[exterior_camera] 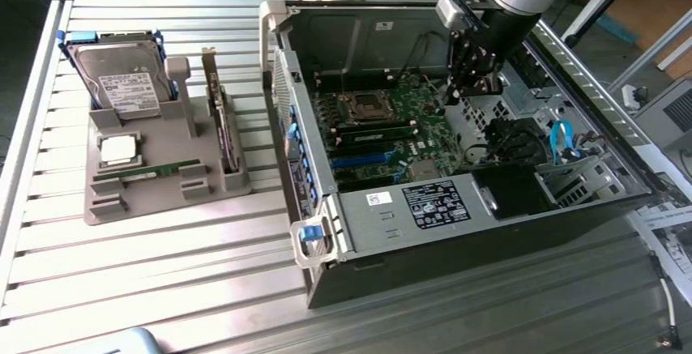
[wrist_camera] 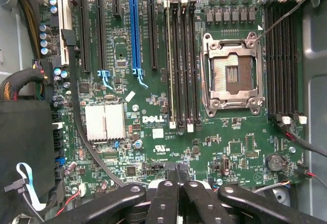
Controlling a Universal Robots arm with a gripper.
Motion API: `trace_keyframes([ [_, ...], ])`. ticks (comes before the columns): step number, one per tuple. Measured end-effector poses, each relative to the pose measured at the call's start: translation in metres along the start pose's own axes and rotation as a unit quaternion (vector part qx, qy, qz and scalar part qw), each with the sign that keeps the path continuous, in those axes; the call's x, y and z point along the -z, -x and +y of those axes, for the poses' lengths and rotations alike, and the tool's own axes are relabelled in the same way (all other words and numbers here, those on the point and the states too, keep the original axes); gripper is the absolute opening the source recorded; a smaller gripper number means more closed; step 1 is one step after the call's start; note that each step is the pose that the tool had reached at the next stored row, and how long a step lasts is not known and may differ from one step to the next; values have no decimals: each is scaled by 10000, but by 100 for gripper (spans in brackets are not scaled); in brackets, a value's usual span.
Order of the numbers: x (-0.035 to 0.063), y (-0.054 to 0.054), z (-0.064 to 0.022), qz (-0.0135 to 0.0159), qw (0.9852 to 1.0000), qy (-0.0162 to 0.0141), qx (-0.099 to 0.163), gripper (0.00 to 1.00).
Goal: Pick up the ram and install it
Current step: 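Press down the ram until it locks into place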
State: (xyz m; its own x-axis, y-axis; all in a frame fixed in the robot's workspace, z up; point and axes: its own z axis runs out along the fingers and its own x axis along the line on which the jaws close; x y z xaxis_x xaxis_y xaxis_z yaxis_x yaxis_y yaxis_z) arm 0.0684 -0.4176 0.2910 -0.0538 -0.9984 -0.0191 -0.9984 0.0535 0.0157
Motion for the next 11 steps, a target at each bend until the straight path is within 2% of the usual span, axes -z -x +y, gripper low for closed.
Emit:
trace_keyframes([
  [11, 0, 0, 0, 0, 10000, 0, -1, 11],
])
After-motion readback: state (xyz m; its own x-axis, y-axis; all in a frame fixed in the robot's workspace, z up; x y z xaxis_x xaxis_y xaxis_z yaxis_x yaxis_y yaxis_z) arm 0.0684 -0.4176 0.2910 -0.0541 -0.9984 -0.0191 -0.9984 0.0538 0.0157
